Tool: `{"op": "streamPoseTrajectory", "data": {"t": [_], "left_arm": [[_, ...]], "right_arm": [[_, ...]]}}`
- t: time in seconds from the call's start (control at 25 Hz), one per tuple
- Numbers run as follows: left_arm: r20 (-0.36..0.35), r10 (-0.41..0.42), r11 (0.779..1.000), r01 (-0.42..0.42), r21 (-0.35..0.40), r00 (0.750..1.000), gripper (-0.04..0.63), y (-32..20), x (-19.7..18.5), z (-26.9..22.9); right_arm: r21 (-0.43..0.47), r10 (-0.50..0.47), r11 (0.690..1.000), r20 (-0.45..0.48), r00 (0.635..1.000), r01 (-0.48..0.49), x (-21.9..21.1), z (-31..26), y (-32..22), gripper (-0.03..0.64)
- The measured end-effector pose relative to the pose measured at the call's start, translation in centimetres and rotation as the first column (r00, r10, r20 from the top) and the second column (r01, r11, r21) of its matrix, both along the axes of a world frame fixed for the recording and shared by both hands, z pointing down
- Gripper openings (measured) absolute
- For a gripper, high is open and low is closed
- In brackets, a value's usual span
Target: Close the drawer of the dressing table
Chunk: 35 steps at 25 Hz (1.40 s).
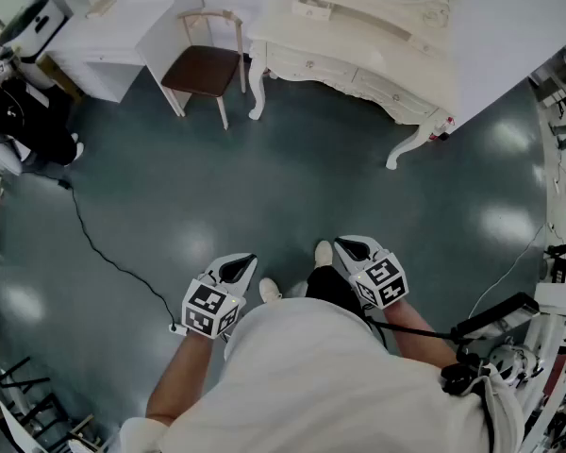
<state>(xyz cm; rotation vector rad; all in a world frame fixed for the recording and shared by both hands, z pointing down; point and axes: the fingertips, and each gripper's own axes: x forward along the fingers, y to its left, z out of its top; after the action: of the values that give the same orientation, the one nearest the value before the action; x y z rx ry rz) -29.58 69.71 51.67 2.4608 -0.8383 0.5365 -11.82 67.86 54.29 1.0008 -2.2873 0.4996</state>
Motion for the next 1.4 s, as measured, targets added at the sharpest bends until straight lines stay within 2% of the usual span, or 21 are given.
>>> {"op": "streamPoseTrajectory", "data": {"t": [0.16,0.4,0.64,0.84,0.96,1.28,1.4], "left_arm": [[0.0,0.01,1.0,-0.01,-0.019,1.0,0.003,-1.0,-0.3,1.0],[-0.001,0.063,0.997,-0.063,0.034,0.998,0.003,-3.8,1.3,-0.9],[0.045,0.071,0.997,-0.072,0.032,0.996,0.003,-14.7,7.1,-2.6],[0.089,0.058,0.996,-0.063,0.056,0.994,0.003,-21.7,11.4,-5.2],[0.099,0.061,0.995,-0.069,0.074,0.993,0.003,-25.8,13.8,-5.4],[0.119,0.098,0.992,-0.106,0.065,0.988,0.003,-34.0,17.6,-4.0],[0.12,0.114,0.99,-0.123,0.066,0.986,0.003,-37.3,18.4,-3.4]], "right_arm": [[0.009,0.039,0.999,-0.007,0.999,-0.039,0.7,-0.2,-0.6,0.0],[0.021,0.087,0.996,0.003,0.996,-0.088,1.5,-0.6,-2.5,0.0],[0.027,0.084,0.996,0.078,0.993,-0.086,6.5,-1.7,-14.1,0.001],[0.05,0.07,0.996,0.124,0.99,-0.077,10.1,-3.2,-20.5,0.003],[0.068,0.072,0.994,0.124,0.99,-0.081,12.5,-2.8,-24.5,0.032],[0.039,0.157,0.986,0.145,0.977,-0.164,16.4,-0.2,-31.0,0.052],[0.033,0.186,0.981,0.151,0.971,-0.193,17.1,0.1,-33.6,0.037]]}}
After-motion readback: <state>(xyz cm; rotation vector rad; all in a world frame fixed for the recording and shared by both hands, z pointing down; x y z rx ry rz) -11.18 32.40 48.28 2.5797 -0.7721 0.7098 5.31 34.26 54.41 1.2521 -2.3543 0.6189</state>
